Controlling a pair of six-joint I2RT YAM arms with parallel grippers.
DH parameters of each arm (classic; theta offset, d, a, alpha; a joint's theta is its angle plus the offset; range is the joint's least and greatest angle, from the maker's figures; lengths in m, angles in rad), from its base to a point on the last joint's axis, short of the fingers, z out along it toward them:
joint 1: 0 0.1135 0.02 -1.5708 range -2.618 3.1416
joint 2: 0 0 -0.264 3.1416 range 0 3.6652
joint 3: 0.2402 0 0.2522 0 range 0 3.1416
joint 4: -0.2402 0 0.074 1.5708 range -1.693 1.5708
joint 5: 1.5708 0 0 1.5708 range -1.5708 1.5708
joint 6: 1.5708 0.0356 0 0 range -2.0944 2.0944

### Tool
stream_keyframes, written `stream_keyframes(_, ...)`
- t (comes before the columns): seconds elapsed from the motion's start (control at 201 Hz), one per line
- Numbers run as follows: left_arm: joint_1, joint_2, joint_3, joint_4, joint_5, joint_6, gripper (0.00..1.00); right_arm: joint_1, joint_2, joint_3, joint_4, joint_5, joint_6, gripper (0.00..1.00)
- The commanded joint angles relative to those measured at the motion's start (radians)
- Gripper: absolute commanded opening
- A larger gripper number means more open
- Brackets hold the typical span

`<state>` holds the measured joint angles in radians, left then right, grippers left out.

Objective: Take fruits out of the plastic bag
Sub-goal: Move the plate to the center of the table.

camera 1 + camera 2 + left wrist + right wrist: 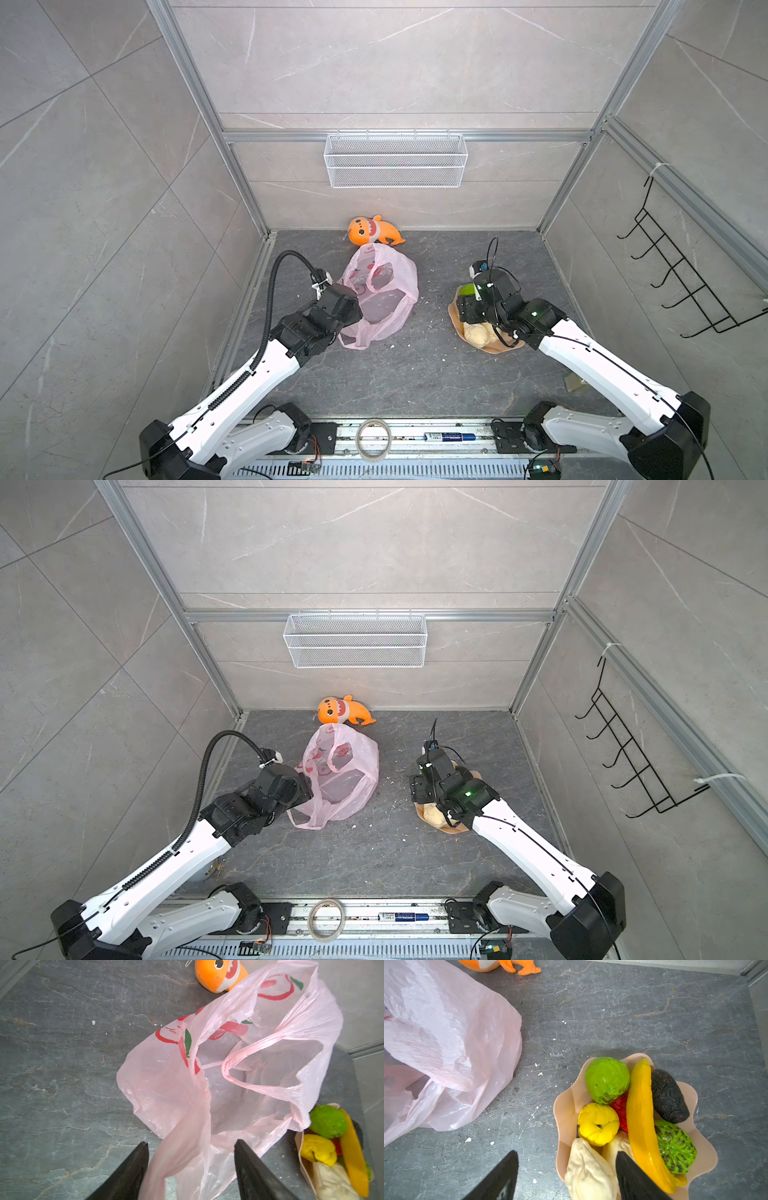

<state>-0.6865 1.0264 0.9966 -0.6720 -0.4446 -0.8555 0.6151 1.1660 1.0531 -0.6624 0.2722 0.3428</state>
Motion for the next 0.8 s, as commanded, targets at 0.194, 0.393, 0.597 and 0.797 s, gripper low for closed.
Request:
stream_keyframes(0.194, 0.005, -0.022, 0.094, -0.070, -0.148, 0.100, 0.96, 0.005, -0.080, 0.021, -0.010, -0.036, 0.004, 0.80)
stream_keyframes(0.393, 0.013, -0.084, 0.130, -0.119, -0.278, 0.176, 1.00, 0.006, -0.117, 0.020, -0.019, -0.046, 0.008, 0.86)
stream_keyframes(0.597, 0.039, -0.151, 0.128, -0.133, -0.409, 0.230, 1.00, 0.006, -0.204, -0.041, 0.013, 0.034, 0.029, 0.99)
stream_keyframes(0.797, 0.085, -0.208, 0.026, -0.072, -0.585, 0.266, 1.00, 0.006, -0.369, -0.169, 0.089, 0.207, 0.022, 0.99)
